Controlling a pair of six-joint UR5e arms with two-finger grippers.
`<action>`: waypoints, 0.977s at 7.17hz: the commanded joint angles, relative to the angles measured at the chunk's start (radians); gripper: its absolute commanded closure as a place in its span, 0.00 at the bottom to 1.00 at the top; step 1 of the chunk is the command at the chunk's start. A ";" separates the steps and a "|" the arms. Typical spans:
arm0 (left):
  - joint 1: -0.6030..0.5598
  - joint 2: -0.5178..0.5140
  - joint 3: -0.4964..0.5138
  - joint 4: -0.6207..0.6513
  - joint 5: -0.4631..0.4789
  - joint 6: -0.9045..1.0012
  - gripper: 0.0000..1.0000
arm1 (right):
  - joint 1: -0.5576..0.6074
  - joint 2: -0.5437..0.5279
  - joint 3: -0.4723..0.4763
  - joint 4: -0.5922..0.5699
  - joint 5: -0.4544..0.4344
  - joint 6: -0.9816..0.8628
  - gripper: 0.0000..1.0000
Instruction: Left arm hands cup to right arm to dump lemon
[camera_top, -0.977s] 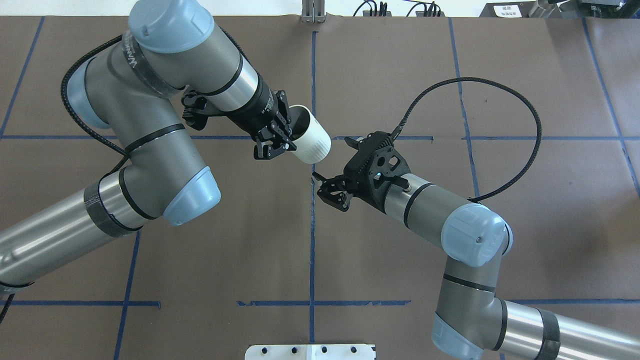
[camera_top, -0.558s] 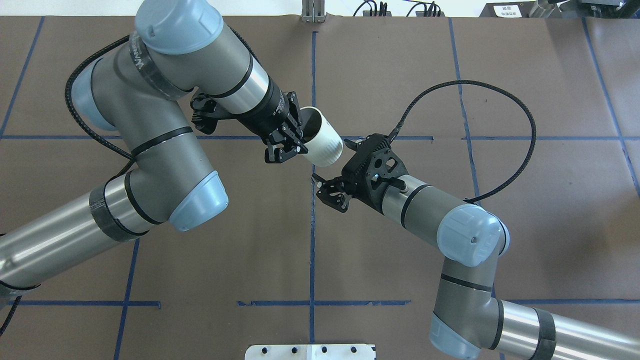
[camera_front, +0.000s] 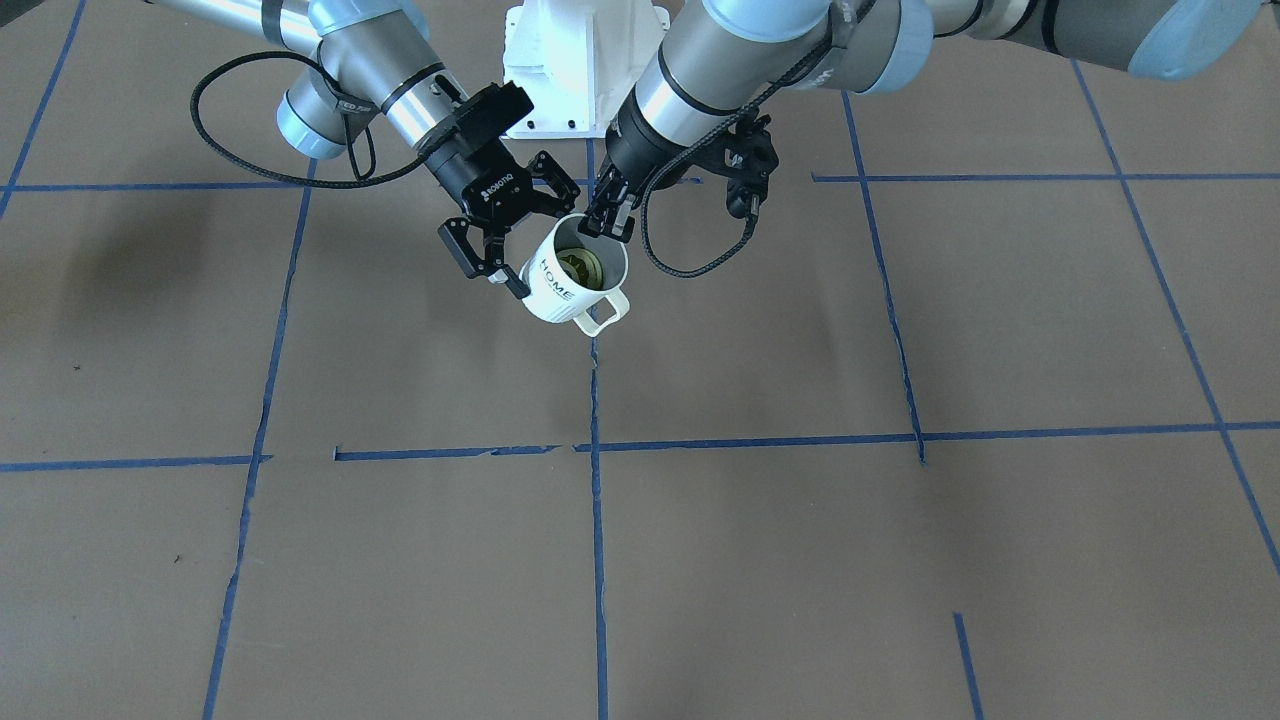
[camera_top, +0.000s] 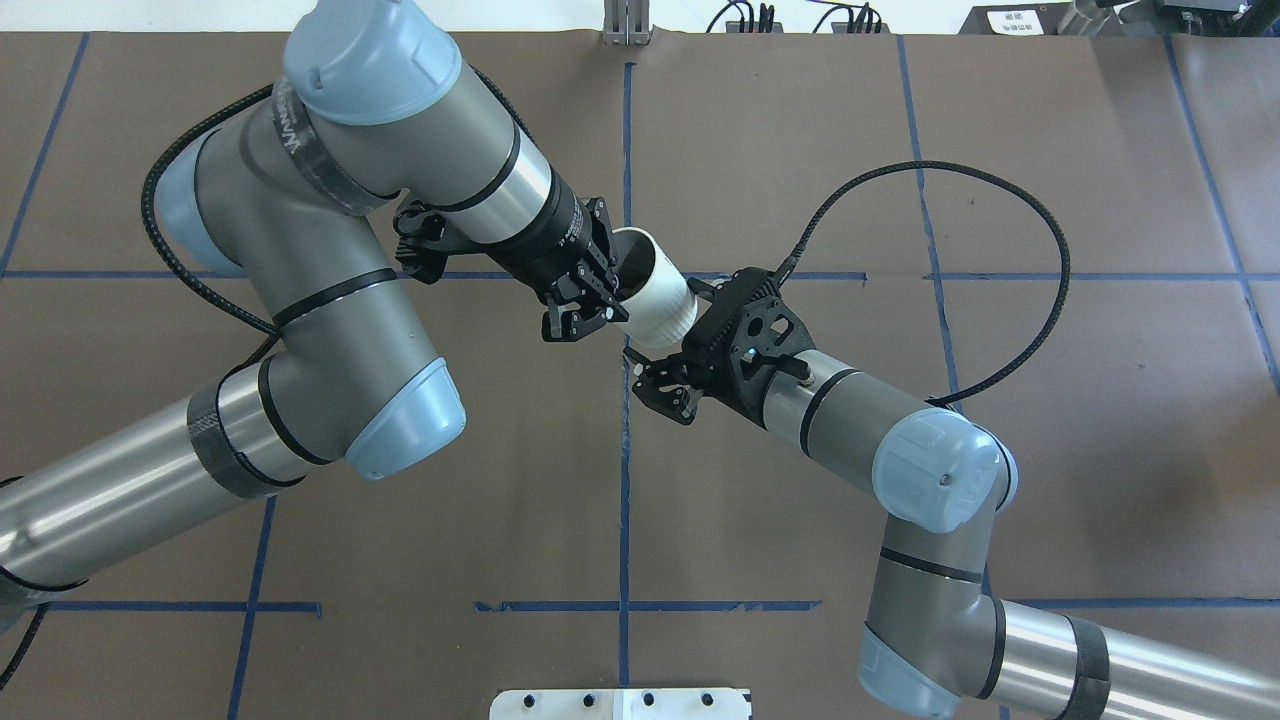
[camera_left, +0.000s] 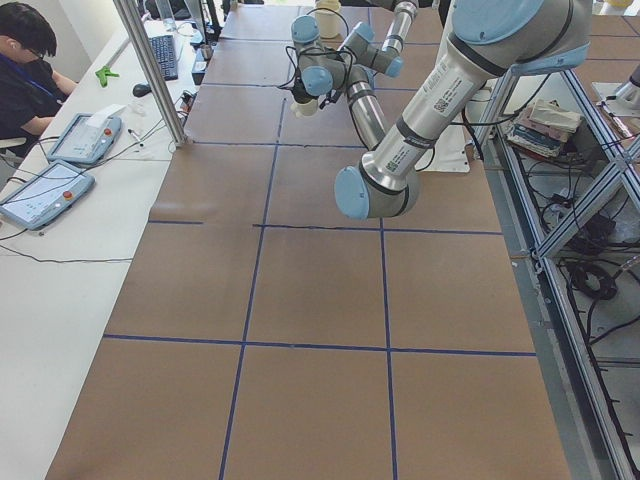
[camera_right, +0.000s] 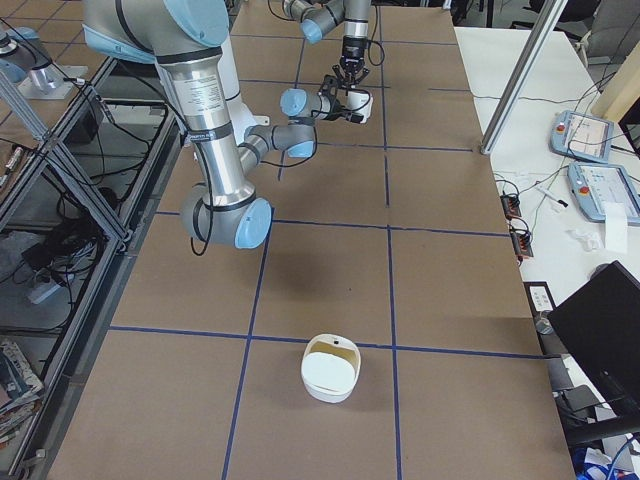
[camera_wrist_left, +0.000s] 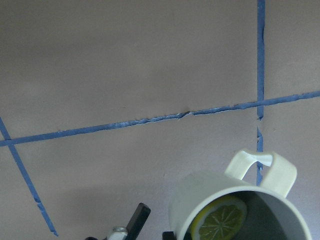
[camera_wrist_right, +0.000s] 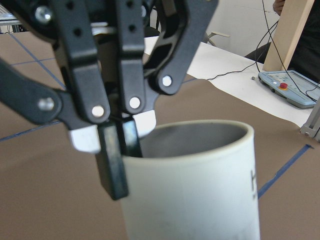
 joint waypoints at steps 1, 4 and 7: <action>0.008 0.002 -0.001 0.000 0.003 0.000 1.00 | 0.000 0.000 0.001 0.000 -0.002 -0.002 0.01; 0.021 0.001 -0.028 0.000 0.001 0.000 0.99 | 0.000 -0.002 0.002 0.001 -0.002 -0.002 0.01; 0.026 0.005 -0.042 -0.003 -0.004 0.007 0.75 | 0.003 -0.002 0.003 0.003 -0.002 -0.005 0.36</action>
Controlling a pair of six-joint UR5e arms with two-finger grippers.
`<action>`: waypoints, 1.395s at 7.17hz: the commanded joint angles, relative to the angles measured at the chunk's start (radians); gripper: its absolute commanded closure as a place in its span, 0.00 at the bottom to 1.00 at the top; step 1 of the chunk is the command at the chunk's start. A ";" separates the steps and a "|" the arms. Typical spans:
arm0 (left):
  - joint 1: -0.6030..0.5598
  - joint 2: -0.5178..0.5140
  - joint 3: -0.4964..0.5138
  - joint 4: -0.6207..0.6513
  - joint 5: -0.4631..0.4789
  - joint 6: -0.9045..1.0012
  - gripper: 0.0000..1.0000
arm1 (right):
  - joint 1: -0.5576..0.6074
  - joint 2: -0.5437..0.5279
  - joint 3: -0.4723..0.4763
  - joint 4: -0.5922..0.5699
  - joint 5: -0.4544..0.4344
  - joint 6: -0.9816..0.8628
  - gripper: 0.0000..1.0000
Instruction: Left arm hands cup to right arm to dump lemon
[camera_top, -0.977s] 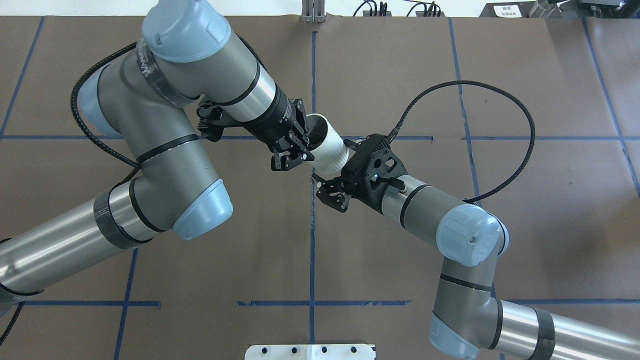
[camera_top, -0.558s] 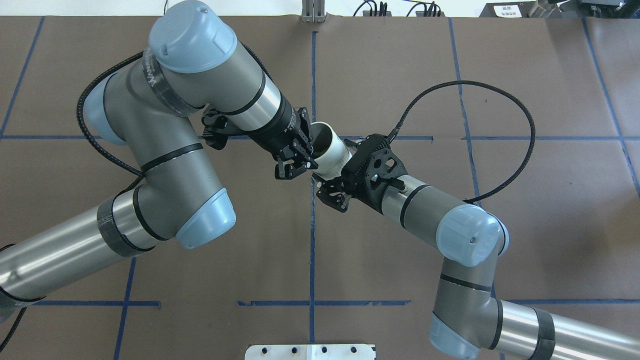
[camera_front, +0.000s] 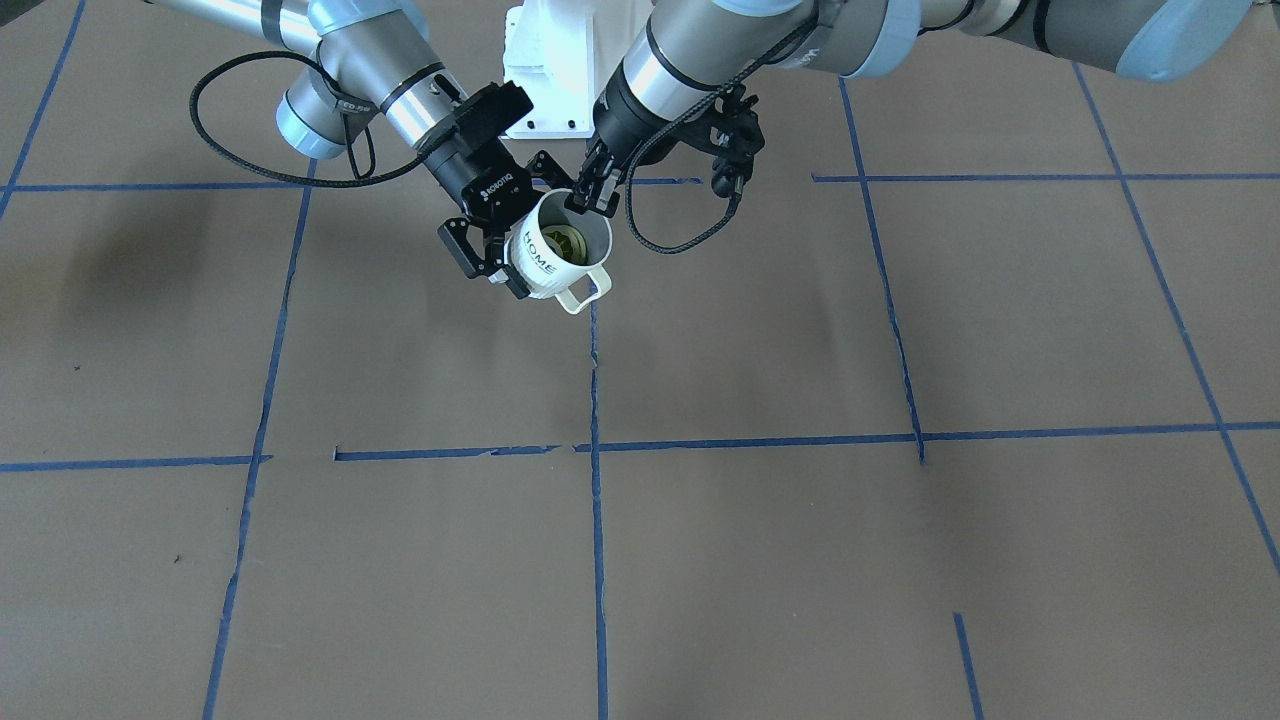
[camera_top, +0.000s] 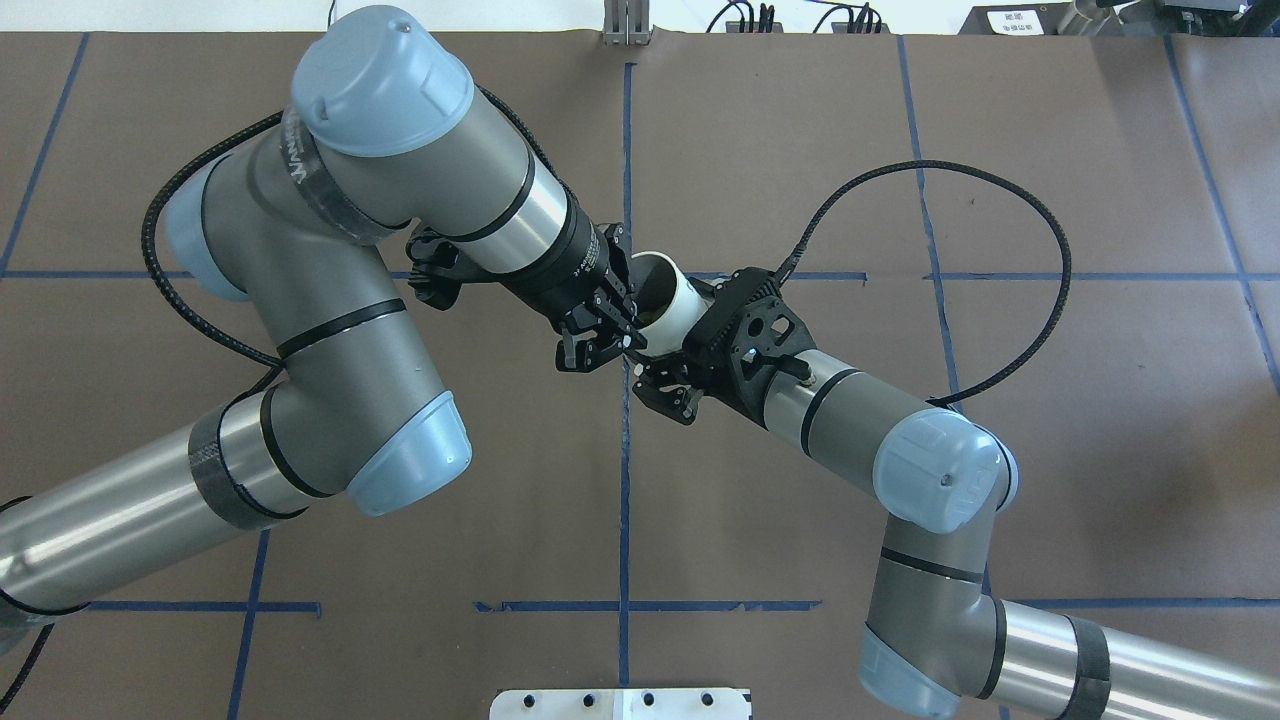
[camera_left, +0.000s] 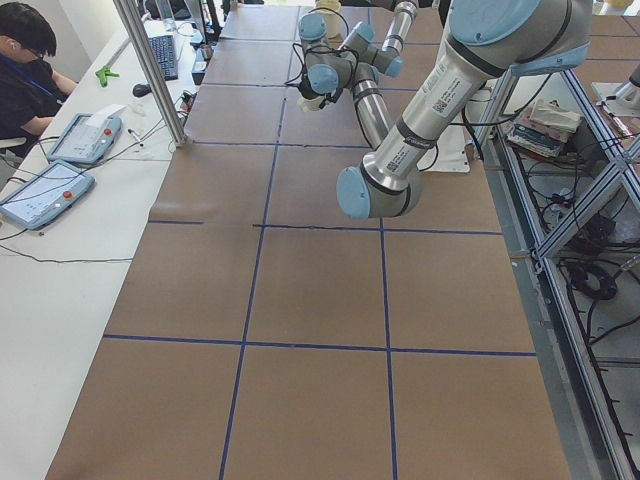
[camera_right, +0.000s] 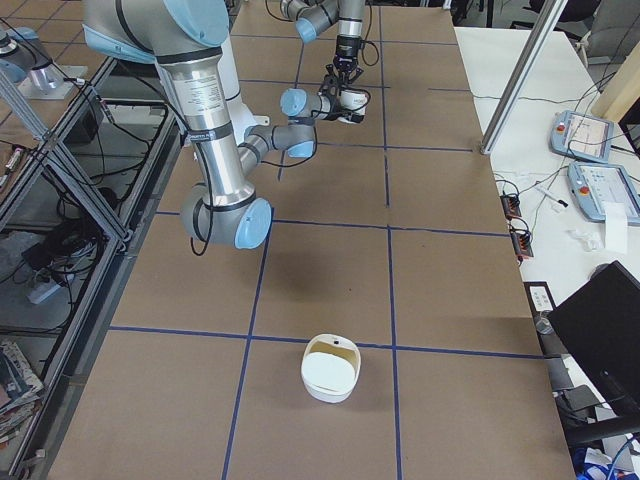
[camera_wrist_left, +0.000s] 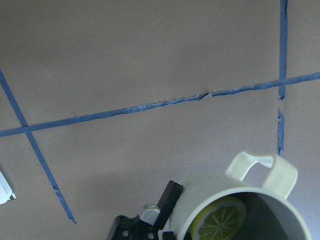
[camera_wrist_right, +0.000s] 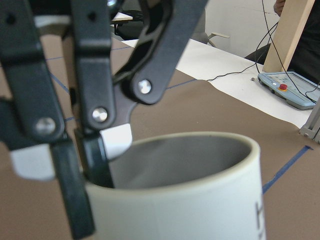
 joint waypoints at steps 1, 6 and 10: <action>0.002 0.009 -0.015 -0.011 -0.008 0.064 0.01 | 0.002 -0.001 0.002 0.001 0.000 0.000 0.68; -0.124 0.187 -0.128 0.001 -0.091 0.427 0.00 | 0.002 -0.010 0.002 -0.011 0.005 -0.002 0.74; -0.123 0.316 -0.133 0.150 0.079 1.195 0.00 | 0.036 -0.051 0.003 -0.077 0.003 0.076 0.96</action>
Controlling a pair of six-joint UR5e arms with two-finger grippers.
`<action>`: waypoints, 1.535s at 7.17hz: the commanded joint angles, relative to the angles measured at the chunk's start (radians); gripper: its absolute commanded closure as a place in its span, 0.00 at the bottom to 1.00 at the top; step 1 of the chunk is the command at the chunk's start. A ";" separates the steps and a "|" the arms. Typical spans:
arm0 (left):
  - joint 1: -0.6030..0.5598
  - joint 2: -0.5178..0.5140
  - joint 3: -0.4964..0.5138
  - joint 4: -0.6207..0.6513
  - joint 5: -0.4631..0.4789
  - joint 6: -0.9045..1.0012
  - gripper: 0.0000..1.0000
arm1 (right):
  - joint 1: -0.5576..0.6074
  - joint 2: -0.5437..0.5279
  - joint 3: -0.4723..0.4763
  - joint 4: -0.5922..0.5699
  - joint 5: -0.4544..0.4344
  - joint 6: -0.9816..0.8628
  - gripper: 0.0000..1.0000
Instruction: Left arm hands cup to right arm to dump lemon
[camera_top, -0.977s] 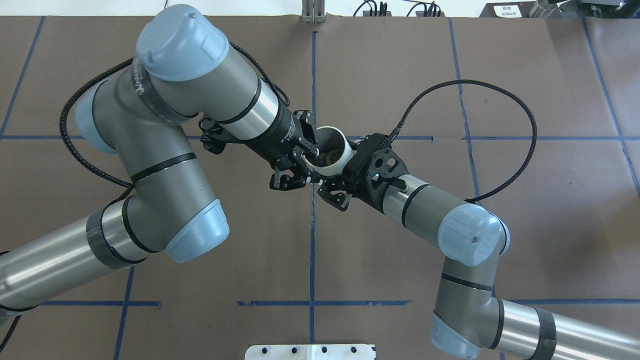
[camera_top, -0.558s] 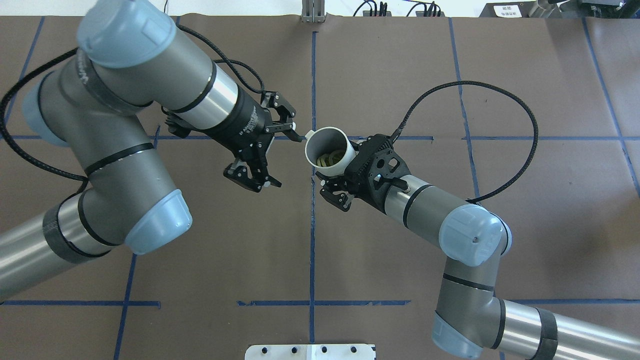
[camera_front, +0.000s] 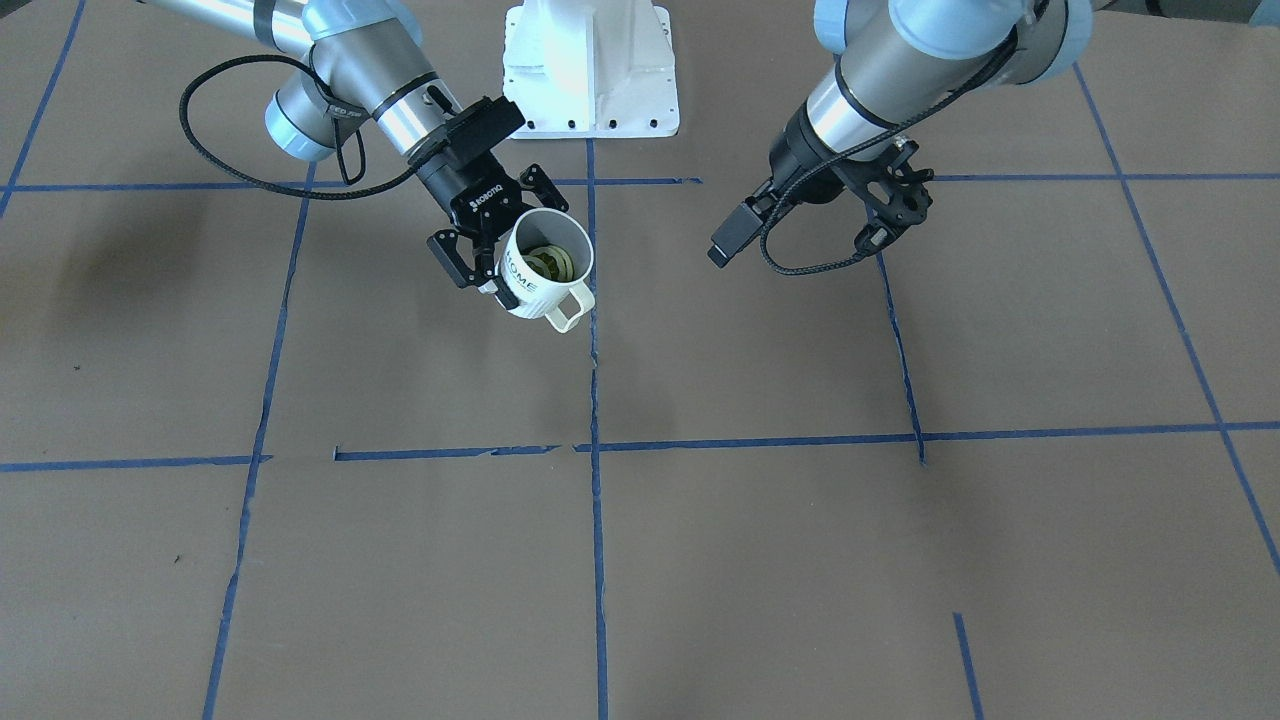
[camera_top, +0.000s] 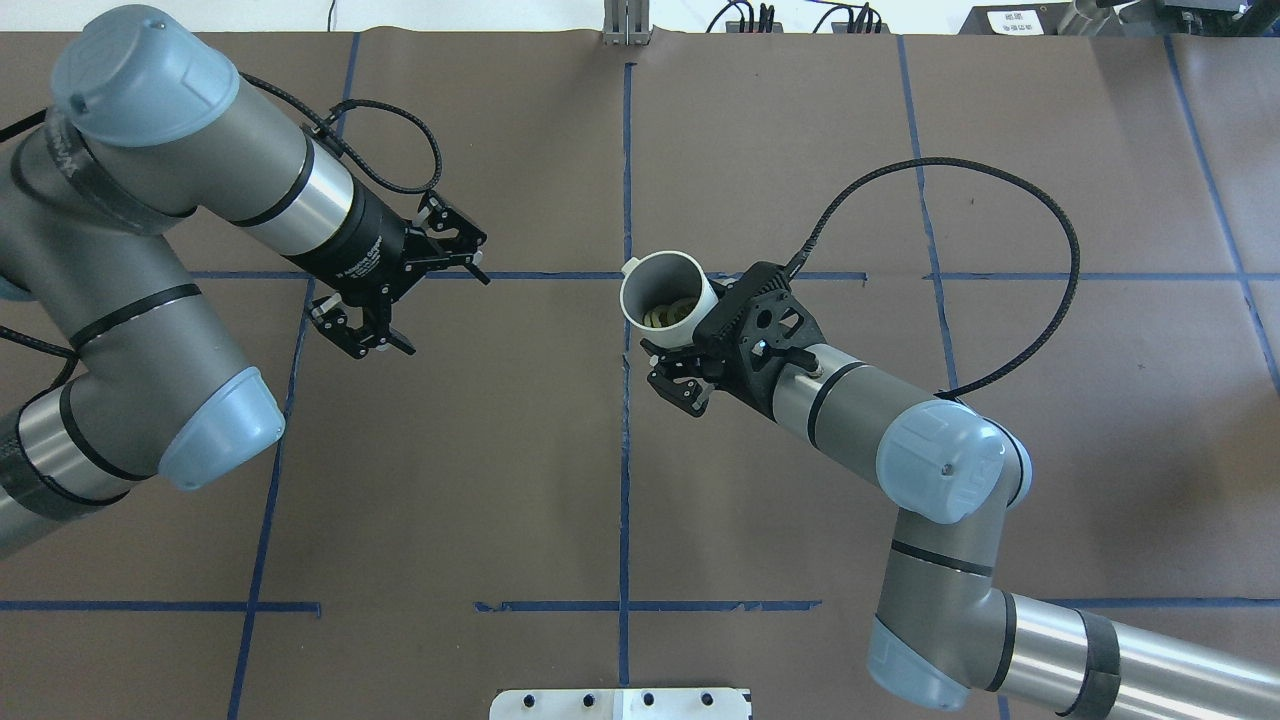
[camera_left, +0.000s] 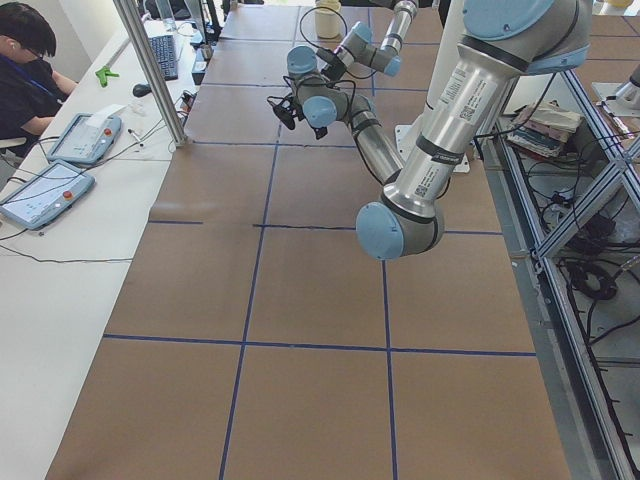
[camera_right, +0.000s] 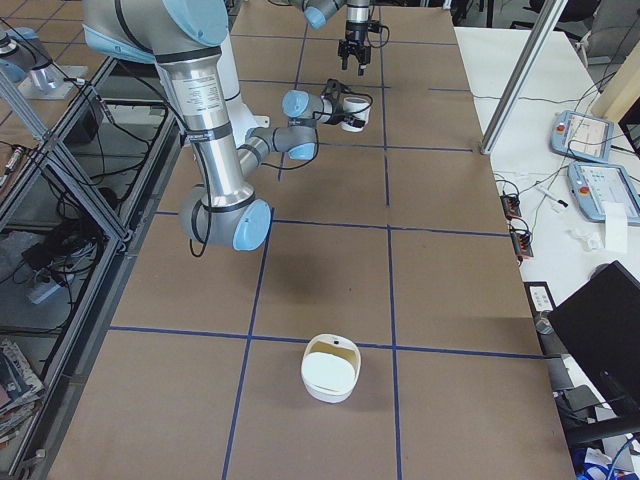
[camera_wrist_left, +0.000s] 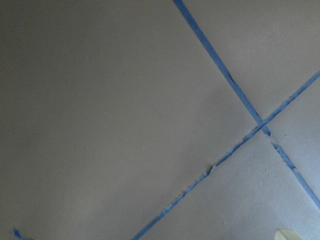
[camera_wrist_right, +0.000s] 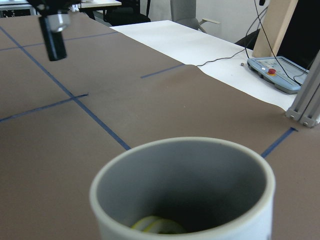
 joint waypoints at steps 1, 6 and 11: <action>0.004 0.043 -0.003 0.170 0.144 0.515 0.00 | 0.059 -0.075 0.002 -0.022 -0.007 0.062 0.95; -0.028 0.260 -0.120 0.157 0.193 1.017 0.00 | 0.310 -0.357 0.170 -0.016 0.138 0.141 0.95; -0.024 0.255 -0.132 0.126 0.188 0.841 0.00 | 0.598 -0.752 0.121 0.442 0.499 0.126 0.95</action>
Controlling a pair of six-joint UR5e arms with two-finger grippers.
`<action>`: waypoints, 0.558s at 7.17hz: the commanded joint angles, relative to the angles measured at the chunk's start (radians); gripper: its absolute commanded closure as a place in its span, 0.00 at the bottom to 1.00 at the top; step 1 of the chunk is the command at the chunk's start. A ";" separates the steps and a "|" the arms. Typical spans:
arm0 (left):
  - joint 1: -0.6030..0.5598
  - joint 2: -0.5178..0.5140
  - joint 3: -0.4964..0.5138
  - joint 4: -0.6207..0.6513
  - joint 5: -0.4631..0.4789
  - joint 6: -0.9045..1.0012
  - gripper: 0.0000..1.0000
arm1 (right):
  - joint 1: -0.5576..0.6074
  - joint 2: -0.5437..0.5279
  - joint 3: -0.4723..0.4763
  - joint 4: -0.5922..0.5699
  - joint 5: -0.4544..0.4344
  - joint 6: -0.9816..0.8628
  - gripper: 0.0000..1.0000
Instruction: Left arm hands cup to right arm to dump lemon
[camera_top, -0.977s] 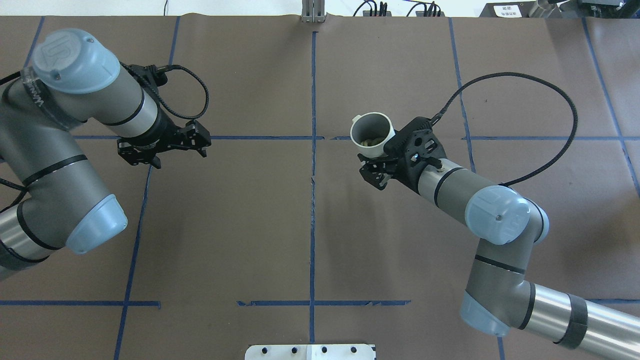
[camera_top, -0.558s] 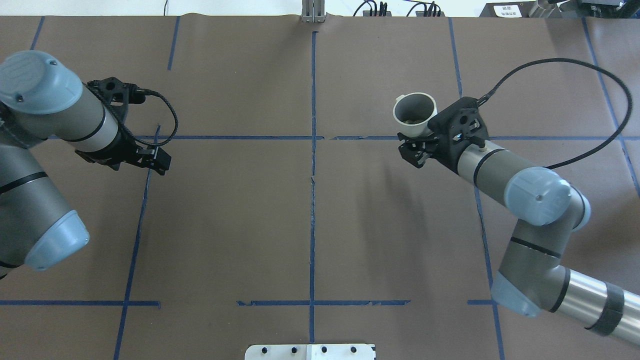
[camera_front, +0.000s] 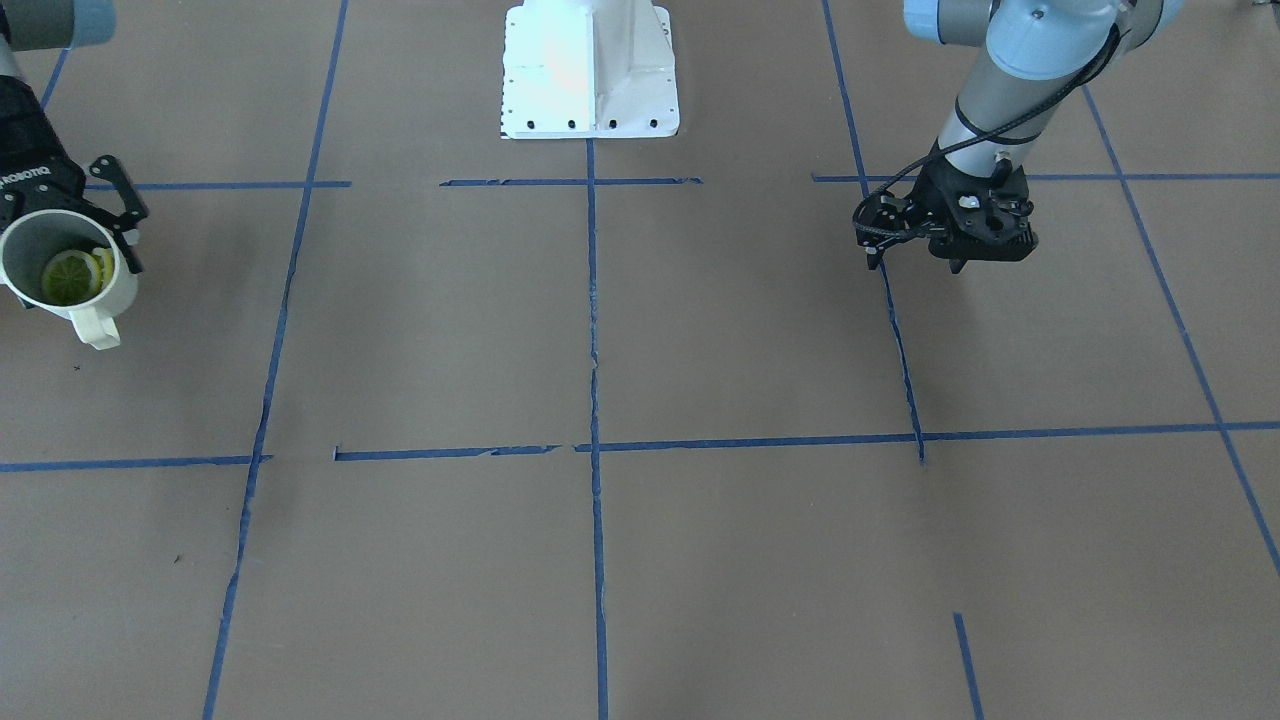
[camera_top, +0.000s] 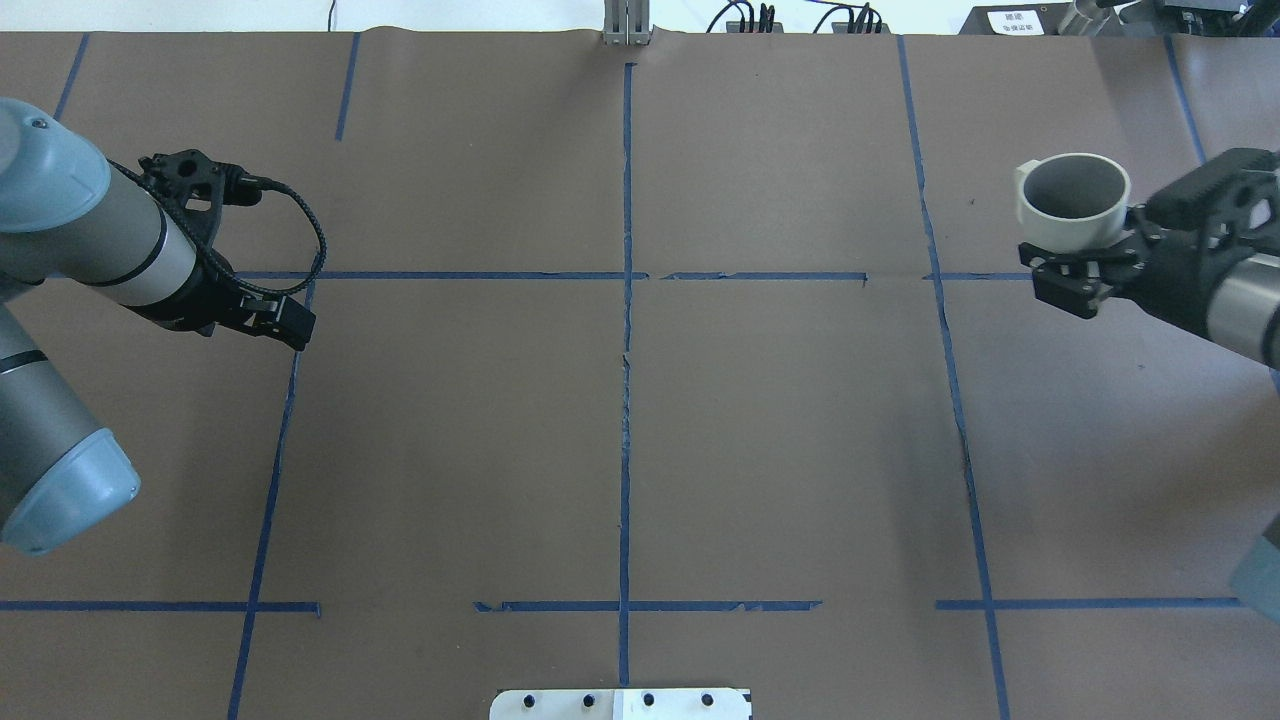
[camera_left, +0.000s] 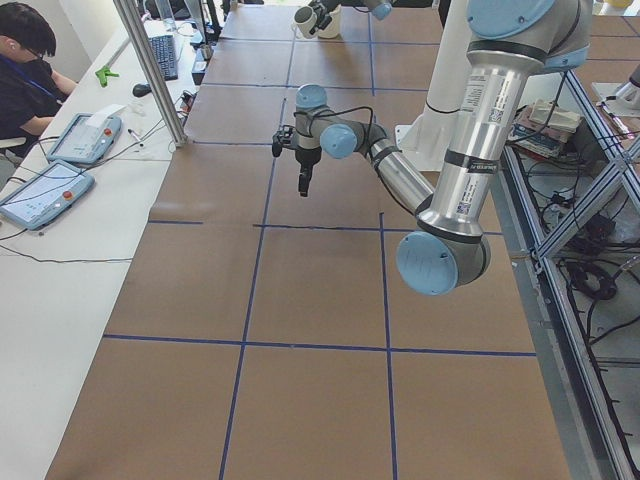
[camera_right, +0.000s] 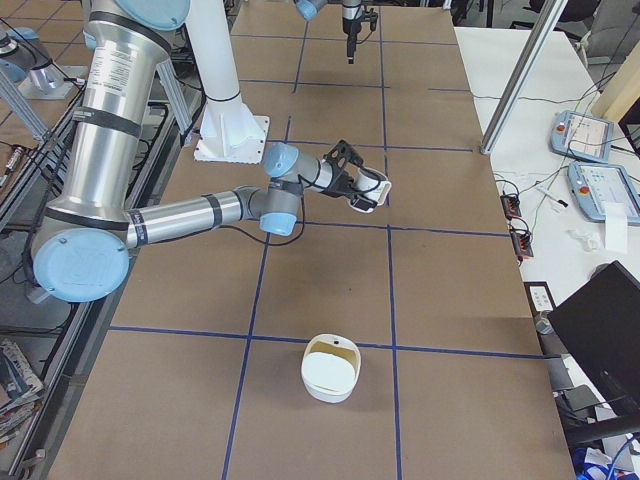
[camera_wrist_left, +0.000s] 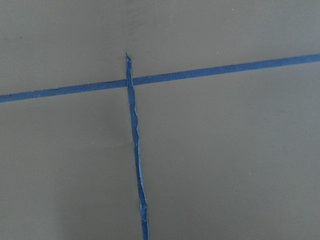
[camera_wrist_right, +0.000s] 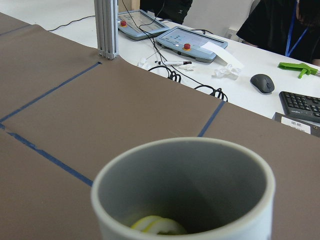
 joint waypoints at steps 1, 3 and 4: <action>0.002 -0.003 -0.005 -0.009 -0.002 -0.023 0.00 | 0.206 -0.057 -0.199 0.283 0.249 -0.003 0.95; 0.005 -0.004 -0.002 -0.026 -0.004 -0.046 0.00 | 0.298 -0.097 -0.387 0.543 0.298 0.024 0.95; 0.006 -0.004 -0.002 -0.026 -0.004 -0.047 0.00 | 0.303 -0.102 -0.445 0.646 0.298 0.158 0.95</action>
